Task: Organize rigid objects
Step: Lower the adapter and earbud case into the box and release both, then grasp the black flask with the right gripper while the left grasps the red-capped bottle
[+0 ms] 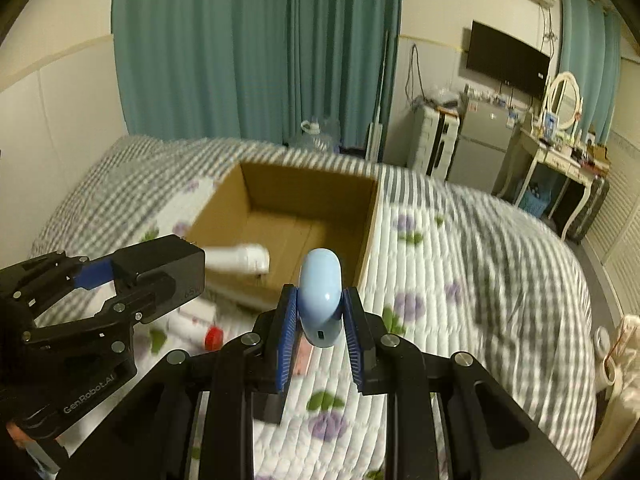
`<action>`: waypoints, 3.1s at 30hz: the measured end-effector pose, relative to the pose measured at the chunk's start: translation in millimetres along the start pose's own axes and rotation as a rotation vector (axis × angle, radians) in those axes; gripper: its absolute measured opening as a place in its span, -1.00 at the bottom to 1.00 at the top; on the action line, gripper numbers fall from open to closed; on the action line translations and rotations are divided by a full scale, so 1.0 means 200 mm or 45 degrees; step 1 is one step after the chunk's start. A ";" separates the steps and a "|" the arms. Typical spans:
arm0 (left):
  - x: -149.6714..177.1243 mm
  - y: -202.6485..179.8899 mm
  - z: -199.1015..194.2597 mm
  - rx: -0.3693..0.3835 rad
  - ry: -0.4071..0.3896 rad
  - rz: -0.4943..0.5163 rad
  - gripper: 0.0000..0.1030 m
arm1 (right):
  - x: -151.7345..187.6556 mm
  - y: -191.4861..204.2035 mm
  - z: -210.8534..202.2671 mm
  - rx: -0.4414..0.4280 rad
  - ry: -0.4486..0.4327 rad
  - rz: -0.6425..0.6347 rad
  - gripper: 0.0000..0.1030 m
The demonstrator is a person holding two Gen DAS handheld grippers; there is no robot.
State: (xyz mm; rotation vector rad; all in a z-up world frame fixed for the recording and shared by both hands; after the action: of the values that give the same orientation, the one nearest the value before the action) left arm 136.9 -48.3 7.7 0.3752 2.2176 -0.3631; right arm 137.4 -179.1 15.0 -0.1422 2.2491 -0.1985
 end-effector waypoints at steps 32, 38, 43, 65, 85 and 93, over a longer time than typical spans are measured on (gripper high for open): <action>-0.16 0.44 0.92 -0.028 0.187 -0.138 -0.24 | -0.23 0.07 0.90 -0.081 0.132 -0.010 -0.57; -0.16 0.44 0.88 -0.049 0.180 -0.123 -0.19 | -0.22 0.10 0.92 -0.056 0.142 -0.011 -0.57; -0.22 0.42 0.80 -0.042 0.138 -0.094 -0.17 | -0.23 0.11 0.94 -0.054 0.152 0.003 -0.56; -0.16 0.27 -0.06 -0.133 -0.075 0.007 0.94 | -0.31 -0.07 0.10 0.112 -0.002 -0.005 0.59; 0.40 0.39 0.04 -0.200 0.056 -0.200 0.98 | 0.25 0.18 0.26 0.063 0.233 -0.007 0.75; 0.53 0.45 0.25 -0.217 0.171 -0.249 0.98 | 0.47 0.36 0.61 0.005 0.414 -0.075 0.36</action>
State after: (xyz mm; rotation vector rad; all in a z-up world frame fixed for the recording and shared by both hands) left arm 142.5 29.5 -118.1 0.0932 2.4041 -0.2553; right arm 169.1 -136.6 -145.8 -0.1853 2.5696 -0.2741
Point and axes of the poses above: each gripper's, at about its wrist camera, not at the fingertips, and z roughly the way its jaws point, y to its left, x to its underside, the point moved 2 cm from there along z, roughly the way its jaws point, and after that the axes turned 15 degrees about x, right-handed, at the moved point
